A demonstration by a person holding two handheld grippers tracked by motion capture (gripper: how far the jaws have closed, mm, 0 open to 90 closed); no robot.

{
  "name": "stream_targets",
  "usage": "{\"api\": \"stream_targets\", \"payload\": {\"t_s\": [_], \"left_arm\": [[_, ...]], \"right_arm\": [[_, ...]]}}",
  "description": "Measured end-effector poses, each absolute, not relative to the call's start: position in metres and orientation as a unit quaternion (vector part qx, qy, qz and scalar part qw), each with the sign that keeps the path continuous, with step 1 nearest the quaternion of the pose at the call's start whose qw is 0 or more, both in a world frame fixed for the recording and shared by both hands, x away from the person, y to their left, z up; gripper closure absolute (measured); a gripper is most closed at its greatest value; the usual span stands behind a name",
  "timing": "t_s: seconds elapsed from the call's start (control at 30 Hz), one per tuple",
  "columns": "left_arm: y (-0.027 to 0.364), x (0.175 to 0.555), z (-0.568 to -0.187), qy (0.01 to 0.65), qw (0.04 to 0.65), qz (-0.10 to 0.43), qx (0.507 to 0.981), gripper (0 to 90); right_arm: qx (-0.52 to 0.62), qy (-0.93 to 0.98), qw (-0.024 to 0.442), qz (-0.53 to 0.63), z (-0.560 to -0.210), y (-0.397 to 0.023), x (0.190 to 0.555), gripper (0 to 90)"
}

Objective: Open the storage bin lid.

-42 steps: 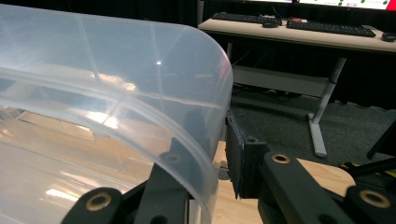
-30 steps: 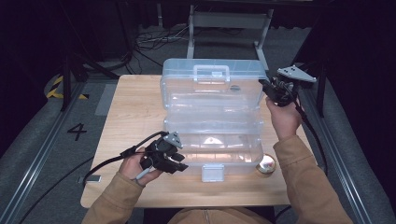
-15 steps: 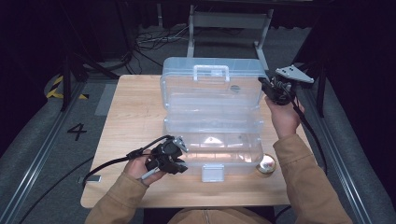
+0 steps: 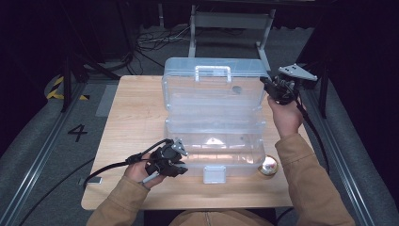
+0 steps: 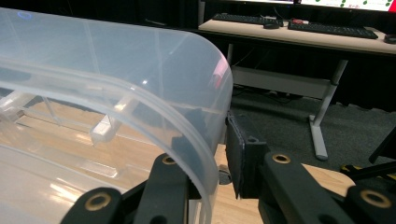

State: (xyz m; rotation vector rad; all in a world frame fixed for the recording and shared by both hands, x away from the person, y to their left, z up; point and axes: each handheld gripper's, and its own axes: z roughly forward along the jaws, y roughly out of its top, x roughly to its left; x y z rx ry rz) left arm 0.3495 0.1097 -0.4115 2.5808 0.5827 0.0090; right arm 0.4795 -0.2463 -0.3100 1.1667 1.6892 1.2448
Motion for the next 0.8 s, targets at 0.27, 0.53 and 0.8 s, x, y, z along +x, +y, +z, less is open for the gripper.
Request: {"api": "stream_targets", "payload": {"t_s": [0.27,0.53,0.8], "left_arm": [[0.115,0.348,-0.414,0.221,0.265,0.002,0.939,74.9],[0.118,0.347,-0.416,0.216,0.282,0.006,0.935,74.8],[0.117,0.346,-0.416,0.223,0.281,0.007,0.933,74.1]], "right_arm": [[0.458,0.653,0.365,0.481,-0.311,-0.245,0.487,78.2],[0.458,0.653,0.367,0.479,-0.312,-0.244,0.495,78.7],[0.459,0.655,0.357,0.482,-0.314,-0.246,0.506,78.5]]}}
